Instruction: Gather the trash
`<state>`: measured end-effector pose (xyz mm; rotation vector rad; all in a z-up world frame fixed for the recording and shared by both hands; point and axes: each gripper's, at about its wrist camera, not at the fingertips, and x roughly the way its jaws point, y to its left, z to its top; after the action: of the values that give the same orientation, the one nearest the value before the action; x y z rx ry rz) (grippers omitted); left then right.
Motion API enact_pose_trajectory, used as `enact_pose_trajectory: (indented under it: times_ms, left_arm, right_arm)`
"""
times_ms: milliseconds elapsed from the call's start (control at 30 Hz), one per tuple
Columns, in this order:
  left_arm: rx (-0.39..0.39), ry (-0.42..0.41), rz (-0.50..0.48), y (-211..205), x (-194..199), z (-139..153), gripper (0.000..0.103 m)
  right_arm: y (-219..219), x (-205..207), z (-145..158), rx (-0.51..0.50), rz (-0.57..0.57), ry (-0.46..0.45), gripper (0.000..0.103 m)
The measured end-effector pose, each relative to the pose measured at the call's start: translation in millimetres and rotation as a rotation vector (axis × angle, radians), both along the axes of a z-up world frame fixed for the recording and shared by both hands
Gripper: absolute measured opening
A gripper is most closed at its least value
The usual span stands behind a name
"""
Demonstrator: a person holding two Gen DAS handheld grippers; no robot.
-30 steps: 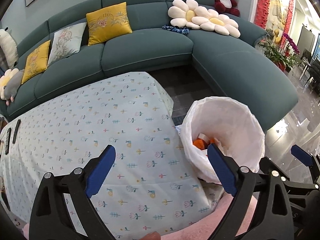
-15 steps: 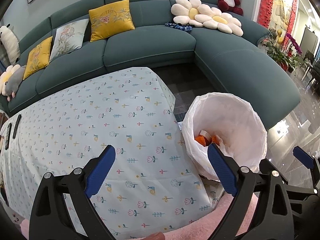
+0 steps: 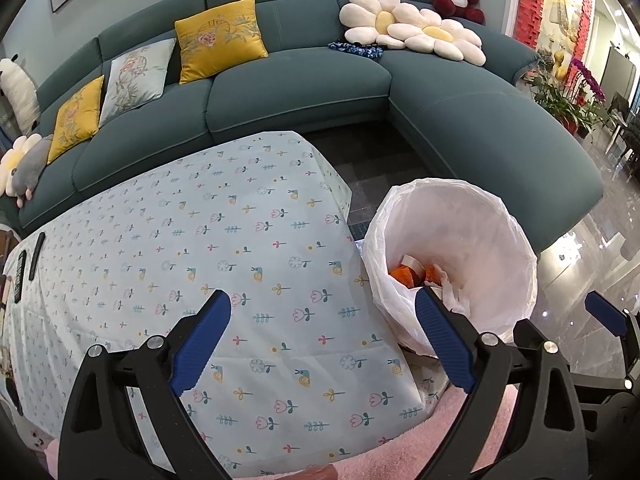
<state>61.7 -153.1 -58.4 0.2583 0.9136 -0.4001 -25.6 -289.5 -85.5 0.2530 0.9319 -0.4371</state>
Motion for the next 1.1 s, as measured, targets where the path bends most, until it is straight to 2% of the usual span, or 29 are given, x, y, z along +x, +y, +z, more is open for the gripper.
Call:
enact_pose_trajectory:
  times_ms: [1100]
  left_arm:
    - [0.026,0.013,-0.023,-6.9,-8.6,-6.7,0.089]
  right_arm:
    - [-1.8,-3.1,-8.3,0.011,-0.005,0.016,0.096]
